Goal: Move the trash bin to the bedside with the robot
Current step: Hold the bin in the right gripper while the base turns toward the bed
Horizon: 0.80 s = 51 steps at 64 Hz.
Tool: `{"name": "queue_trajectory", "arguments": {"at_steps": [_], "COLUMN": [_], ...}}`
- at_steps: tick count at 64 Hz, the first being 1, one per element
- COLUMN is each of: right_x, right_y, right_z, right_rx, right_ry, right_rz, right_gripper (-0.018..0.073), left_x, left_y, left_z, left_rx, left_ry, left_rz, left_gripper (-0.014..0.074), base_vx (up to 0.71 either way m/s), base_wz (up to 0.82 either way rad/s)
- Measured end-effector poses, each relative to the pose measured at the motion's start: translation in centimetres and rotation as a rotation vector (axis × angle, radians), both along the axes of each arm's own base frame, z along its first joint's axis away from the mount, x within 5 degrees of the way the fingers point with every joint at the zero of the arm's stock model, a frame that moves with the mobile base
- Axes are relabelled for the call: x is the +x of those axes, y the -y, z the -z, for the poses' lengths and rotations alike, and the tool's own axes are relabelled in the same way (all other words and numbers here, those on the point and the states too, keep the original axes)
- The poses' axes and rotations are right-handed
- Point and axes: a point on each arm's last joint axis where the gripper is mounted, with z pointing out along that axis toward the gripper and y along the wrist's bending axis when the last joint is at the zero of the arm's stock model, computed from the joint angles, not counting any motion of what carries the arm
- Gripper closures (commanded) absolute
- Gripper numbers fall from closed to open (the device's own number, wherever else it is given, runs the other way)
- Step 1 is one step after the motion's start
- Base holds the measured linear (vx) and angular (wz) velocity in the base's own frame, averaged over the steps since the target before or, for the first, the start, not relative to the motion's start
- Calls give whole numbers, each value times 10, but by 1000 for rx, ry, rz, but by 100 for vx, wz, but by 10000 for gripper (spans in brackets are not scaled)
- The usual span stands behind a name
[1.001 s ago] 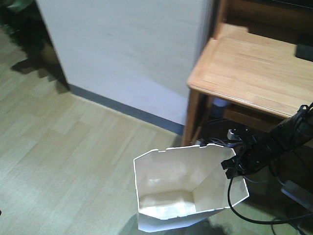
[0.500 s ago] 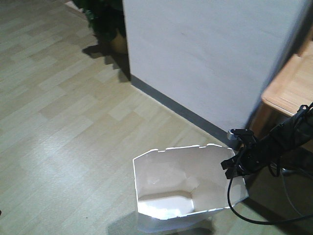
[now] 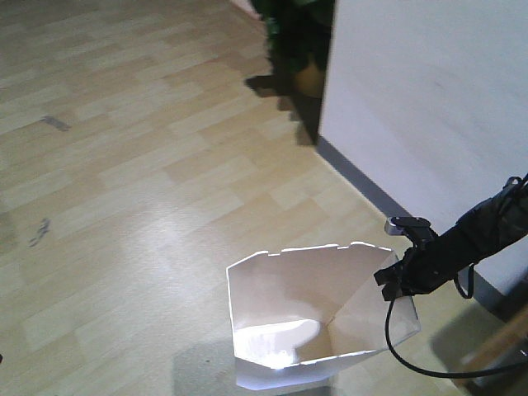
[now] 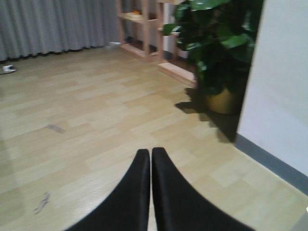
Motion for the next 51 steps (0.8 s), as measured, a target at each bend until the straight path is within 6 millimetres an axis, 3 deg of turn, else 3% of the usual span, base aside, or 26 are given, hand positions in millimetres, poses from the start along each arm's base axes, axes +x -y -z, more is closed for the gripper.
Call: {"name": "queue_trajectory", "arguments": {"at_steps": [30, 51], "right_x": [-1, -1], "right_y": [-2, -3], "right_z": [-1, -1], "right_rx": [15, 20], "right_ry": [-9, -12], "right_rz": [-3, -4], "right_gripper": [565, 565], "left_x": [0, 0], "left_y": [0, 0], "left_z": [0, 0], "left_rx": [0, 0], "left_ry": [0, 0], "left_rz": [0, 0], "left_gripper": [602, 602], "base_vx": [18, 25], "base_wz": [64, 29]}}
